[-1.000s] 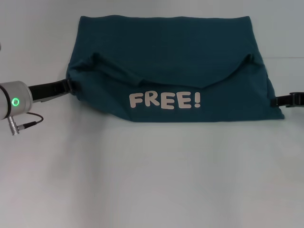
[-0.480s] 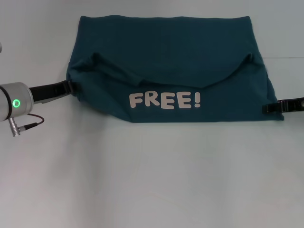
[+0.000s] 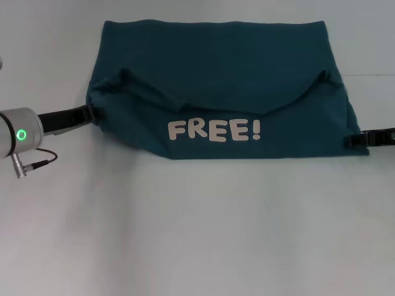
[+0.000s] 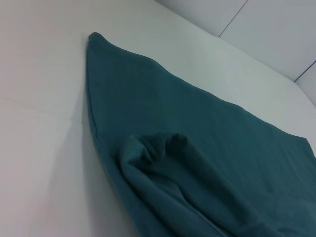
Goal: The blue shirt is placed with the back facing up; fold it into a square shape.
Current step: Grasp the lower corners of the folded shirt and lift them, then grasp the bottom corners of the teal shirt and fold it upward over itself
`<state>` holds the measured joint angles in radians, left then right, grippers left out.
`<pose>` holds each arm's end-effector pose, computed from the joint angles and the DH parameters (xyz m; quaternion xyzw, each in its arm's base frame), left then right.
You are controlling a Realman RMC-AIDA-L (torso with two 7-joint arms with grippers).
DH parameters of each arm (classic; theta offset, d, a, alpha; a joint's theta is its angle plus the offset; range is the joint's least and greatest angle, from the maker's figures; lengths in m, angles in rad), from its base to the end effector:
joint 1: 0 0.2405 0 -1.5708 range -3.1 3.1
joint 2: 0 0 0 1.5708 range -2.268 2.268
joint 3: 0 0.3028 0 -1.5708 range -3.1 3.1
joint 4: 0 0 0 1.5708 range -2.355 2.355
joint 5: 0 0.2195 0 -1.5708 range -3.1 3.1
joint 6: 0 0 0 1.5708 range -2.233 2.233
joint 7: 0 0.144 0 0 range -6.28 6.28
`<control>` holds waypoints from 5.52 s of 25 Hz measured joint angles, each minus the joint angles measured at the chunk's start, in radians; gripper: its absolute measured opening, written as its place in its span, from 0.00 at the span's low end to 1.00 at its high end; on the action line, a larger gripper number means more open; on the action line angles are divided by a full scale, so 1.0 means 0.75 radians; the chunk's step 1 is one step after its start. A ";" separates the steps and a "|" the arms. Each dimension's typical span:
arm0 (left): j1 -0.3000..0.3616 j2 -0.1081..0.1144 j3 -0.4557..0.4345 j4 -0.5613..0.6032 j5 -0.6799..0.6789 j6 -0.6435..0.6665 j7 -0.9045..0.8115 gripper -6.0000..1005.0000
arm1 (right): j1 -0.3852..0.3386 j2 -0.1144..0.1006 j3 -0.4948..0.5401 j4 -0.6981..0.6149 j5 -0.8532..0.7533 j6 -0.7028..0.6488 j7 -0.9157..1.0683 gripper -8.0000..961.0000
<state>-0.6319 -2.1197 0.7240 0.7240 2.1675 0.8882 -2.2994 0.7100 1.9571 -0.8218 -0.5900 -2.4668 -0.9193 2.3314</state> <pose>-0.3184 0.4490 -0.0114 -0.7225 -0.5734 -0.2164 0.3199 0.3528 0.4605 0.0239 -0.7820 0.5227 0.0201 0.3388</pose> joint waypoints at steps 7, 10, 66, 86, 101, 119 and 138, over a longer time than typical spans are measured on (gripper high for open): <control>0.003 0.000 0.000 0.000 0.000 0.000 0.000 0.05 | 0.021 0.015 -0.033 0.059 -0.001 0.085 -0.007 0.54; 0.006 -0.001 0.000 0.000 0.000 0.000 0.000 0.05 | 0.022 0.017 -0.037 0.062 -0.001 0.091 -0.001 0.54; 0.095 0.148 -0.341 0.266 0.586 1.288 -0.155 0.05 | -0.189 -0.104 0.333 -0.220 0.039 -1.071 0.057 0.05; -0.269 0.126 -0.363 0.002 0.538 0.432 -0.283 0.06 | -0.036 0.048 0.385 -0.158 0.294 -0.250 0.071 0.05; -0.321 0.100 -0.347 -0.092 0.538 0.036 -0.320 0.07 | 0.123 0.098 0.254 0.010 0.306 0.353 0.071 0.05; -0.329 0.084 -0.321 -0.103 0.534 -0.092 -0.325 0.08 | 0.175 0.104 0.232 0.079 0.310 0.495 0.072 0.05; -0.346 0.073 -0.281 -0.107 0.535 -0.150 -0.333 0.09 | 0.168 0.099 0.231 0.095 0.311 0.529 0.073 0.05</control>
<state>-0.8912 -2.0647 0.5135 0.6442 2.5688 0.7757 -2.5496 0.8360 2.0316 -0.6489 -0.5184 -2.2334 -0.5227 2.3860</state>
